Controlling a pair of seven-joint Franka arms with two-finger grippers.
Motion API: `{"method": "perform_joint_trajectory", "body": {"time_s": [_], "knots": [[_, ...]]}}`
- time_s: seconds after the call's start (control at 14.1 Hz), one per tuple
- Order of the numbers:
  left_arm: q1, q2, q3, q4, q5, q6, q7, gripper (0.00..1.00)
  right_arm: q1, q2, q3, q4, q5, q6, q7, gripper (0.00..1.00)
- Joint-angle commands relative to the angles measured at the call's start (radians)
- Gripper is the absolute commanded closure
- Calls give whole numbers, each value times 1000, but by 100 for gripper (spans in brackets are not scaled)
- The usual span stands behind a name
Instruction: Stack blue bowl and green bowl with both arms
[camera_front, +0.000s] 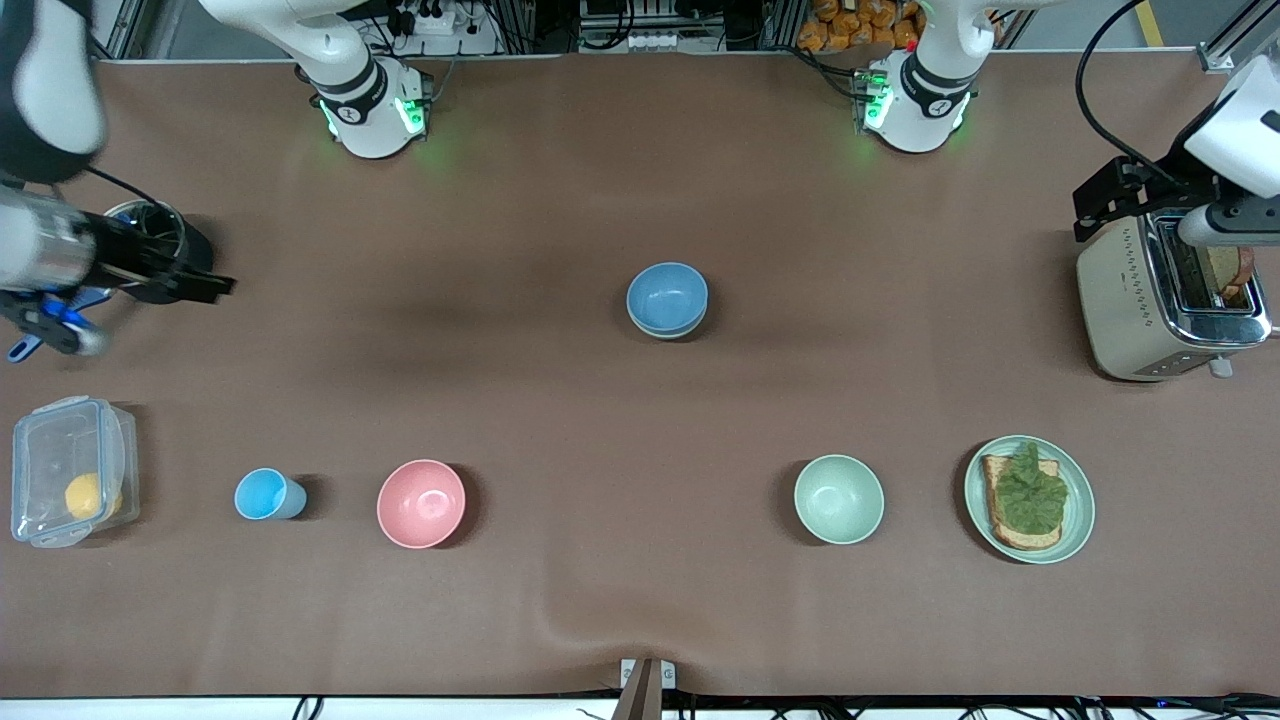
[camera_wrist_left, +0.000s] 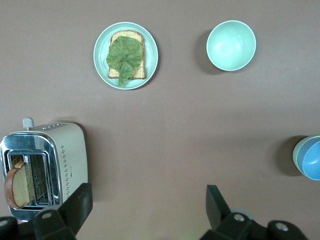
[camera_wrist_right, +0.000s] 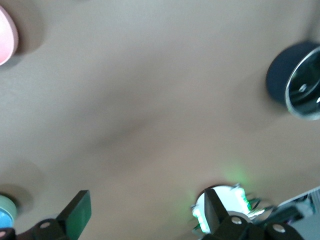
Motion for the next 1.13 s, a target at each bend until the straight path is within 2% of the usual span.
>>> {"method": "perform_joint_trajectory", "body": {"time_s": [0.0, 0.64, 1.06], "knots": [[-9, -2, -4, 19, 23, -26, 22, 0, -115, -67, 146, 7, -77, -9, -58, 0], [-6, 0, -22, 17, -17, -32, 15, 0, -100, -101, 151, 152, -83, -43, -112, 0], [8, 1, -19, 19, -48, -43, 16, 0, -113, -133, 152, 177, -91, -60, -164, 0]]}}
